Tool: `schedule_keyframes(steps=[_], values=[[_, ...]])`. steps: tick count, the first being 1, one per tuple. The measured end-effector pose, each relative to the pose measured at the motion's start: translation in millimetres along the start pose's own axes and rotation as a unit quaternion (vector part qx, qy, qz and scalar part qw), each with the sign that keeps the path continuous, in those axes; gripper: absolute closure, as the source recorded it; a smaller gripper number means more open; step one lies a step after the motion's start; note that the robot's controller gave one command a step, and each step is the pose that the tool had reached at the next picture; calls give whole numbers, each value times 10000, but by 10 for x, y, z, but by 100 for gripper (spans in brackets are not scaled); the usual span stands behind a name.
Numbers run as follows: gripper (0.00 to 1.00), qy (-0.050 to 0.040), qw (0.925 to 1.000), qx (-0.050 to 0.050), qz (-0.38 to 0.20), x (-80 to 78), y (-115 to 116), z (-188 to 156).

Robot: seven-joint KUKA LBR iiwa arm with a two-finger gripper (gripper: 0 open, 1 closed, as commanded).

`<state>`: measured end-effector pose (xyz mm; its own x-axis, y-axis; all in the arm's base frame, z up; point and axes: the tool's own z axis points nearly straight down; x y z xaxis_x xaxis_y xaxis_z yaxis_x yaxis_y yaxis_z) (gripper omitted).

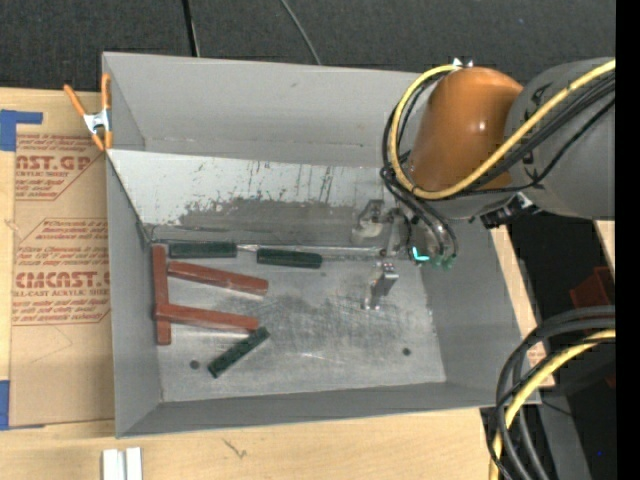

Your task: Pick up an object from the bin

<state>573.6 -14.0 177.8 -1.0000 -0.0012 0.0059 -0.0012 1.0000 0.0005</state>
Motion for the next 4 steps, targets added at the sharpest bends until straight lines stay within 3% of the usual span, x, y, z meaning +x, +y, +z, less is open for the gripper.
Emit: schedule_keyframes(steps=[1, 2, 3, 4], values=[[0, -38, 10000, 1, 1, -18, -1, -43], [0, -61, 9997, 5, -252, 225, -24, 541], [0, -29, 9993, 2, -382, 556, 576, 824], [0, -19, 9989, -9, -465, 662, 800, 892]])
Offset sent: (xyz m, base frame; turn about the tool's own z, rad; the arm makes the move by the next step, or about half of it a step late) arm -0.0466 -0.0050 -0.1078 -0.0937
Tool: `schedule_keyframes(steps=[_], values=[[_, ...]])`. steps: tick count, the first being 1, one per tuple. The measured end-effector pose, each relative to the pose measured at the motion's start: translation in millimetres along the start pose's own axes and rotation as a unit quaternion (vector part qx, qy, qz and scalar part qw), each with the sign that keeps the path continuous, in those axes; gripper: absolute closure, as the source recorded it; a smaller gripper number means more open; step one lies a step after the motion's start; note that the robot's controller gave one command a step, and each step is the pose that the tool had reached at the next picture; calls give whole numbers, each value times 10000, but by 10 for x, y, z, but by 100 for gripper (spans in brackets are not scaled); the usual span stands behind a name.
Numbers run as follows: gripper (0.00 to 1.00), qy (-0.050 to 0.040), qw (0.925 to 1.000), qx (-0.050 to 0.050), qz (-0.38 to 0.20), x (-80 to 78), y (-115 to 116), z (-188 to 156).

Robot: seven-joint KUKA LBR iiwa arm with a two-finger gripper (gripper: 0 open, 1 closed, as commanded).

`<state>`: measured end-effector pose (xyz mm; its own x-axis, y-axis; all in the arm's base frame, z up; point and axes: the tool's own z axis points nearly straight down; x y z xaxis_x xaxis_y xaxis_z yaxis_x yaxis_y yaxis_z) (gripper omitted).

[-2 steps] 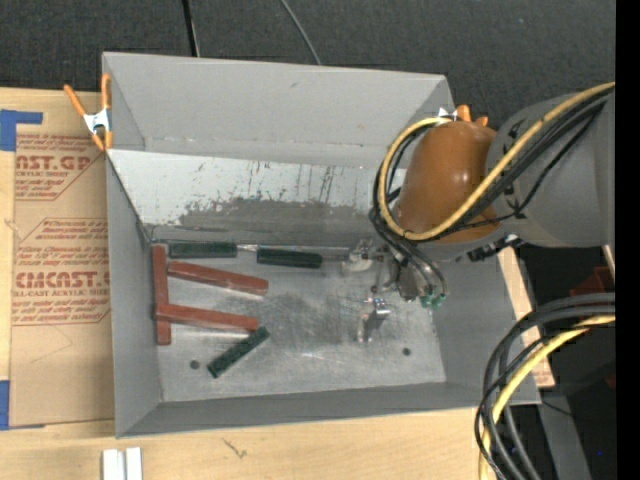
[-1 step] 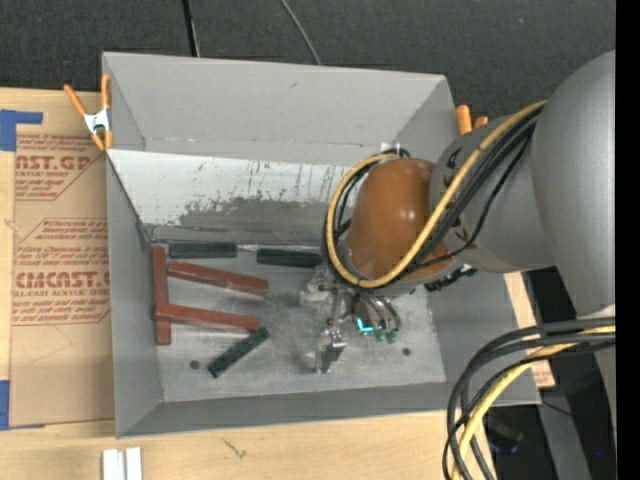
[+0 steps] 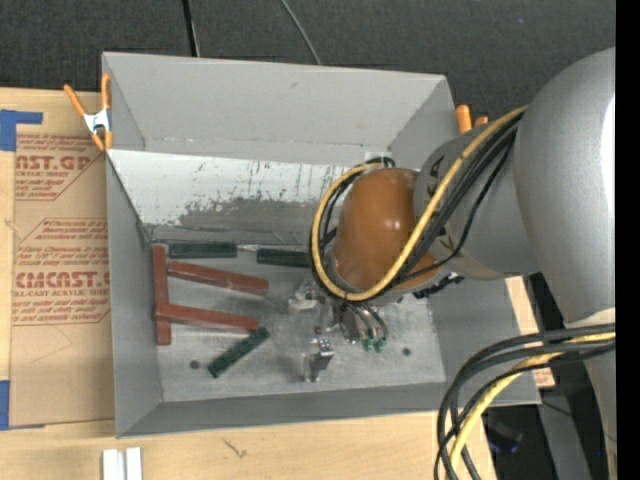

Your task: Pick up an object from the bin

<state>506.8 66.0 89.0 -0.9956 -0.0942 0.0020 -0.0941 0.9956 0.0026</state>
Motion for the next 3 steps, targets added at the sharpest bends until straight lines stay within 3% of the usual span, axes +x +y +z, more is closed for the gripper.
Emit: schedule_keyframes(steps=[1, 2, 3], values=[[100, -49, 9999, 4, 130, -288, 385, 128], [0, -54, 9999, 3, 130, -280, 386, 152], [0, -55, 9999, 3, 130, -281, 386, 152]])
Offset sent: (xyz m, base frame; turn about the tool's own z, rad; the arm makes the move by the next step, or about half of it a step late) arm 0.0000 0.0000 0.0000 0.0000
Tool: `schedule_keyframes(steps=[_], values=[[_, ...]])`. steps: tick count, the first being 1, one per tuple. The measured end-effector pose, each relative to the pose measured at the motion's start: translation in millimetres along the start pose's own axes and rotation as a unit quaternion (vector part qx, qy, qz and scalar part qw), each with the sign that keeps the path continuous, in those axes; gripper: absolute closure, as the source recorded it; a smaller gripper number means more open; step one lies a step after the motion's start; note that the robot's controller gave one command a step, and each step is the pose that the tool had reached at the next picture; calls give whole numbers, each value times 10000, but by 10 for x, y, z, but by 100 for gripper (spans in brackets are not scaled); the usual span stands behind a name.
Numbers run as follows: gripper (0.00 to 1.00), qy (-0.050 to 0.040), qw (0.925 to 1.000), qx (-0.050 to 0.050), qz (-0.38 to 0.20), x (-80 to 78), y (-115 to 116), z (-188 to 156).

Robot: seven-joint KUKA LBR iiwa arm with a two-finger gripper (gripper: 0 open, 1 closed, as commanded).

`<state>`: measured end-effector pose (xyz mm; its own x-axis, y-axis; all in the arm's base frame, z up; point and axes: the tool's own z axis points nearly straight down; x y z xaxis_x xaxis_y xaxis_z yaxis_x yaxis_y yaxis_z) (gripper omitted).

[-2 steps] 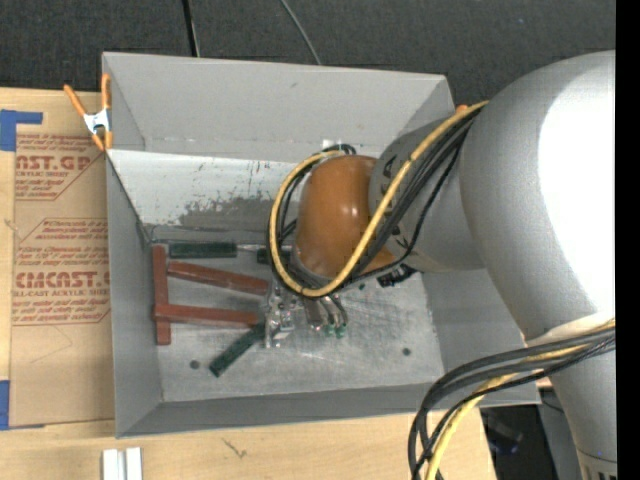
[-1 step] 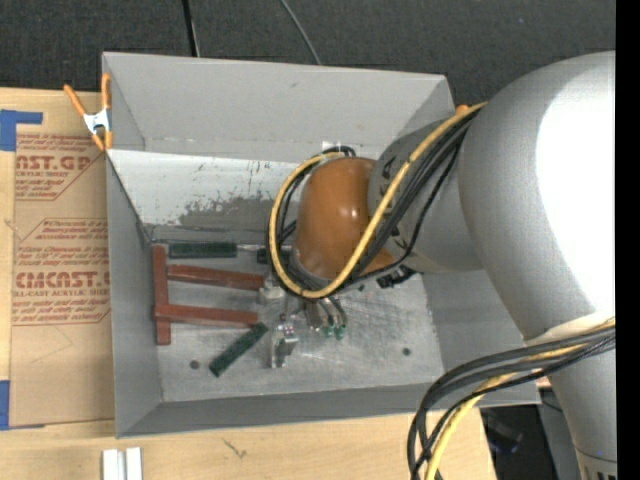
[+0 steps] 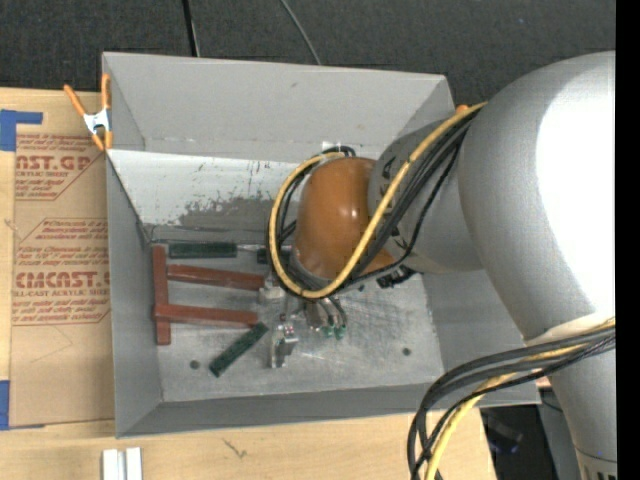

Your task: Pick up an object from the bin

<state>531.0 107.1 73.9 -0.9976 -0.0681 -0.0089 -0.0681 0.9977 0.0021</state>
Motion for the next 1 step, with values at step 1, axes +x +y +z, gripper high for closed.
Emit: schedule_keyframes(steps=[1], values=[[100, -3, 9936, 23, -1129, -28, 474, -20]])
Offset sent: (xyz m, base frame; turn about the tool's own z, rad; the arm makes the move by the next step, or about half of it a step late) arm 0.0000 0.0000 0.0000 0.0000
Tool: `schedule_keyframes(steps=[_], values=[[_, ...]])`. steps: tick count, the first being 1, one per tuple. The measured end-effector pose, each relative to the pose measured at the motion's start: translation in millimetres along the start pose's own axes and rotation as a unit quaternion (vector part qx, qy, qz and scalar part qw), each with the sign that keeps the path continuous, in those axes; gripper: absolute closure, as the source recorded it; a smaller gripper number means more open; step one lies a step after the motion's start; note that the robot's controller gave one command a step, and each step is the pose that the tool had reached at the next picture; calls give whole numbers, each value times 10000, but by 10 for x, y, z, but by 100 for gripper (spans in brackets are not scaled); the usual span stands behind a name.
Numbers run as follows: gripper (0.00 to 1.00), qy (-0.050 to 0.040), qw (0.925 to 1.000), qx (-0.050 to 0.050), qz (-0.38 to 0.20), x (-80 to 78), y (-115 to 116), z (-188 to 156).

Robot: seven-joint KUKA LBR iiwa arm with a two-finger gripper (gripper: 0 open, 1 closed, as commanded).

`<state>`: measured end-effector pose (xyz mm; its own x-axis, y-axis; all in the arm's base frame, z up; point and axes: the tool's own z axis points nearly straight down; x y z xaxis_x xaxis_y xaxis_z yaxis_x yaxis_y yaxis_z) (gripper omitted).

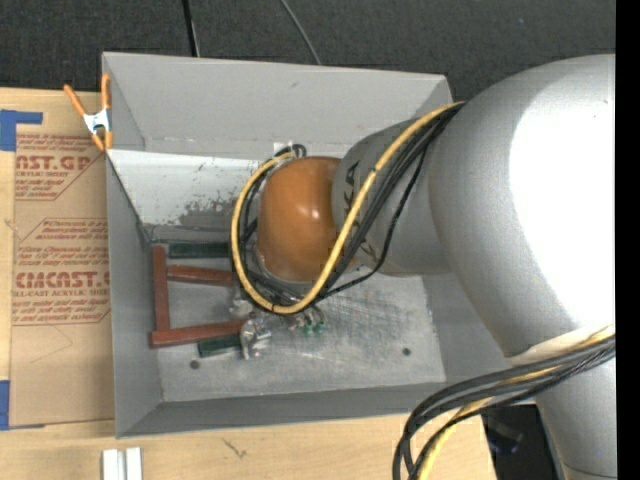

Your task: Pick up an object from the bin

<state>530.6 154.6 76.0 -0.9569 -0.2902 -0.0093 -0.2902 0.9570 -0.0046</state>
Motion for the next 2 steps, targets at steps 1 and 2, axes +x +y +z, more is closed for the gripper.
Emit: schedule_keyframes(steps=[1, 2], values=[[100, 0, 10000, 0, 0, 0, 0, 0], [100, 8, 9998, -22, -214, -72, -156, -1701]])
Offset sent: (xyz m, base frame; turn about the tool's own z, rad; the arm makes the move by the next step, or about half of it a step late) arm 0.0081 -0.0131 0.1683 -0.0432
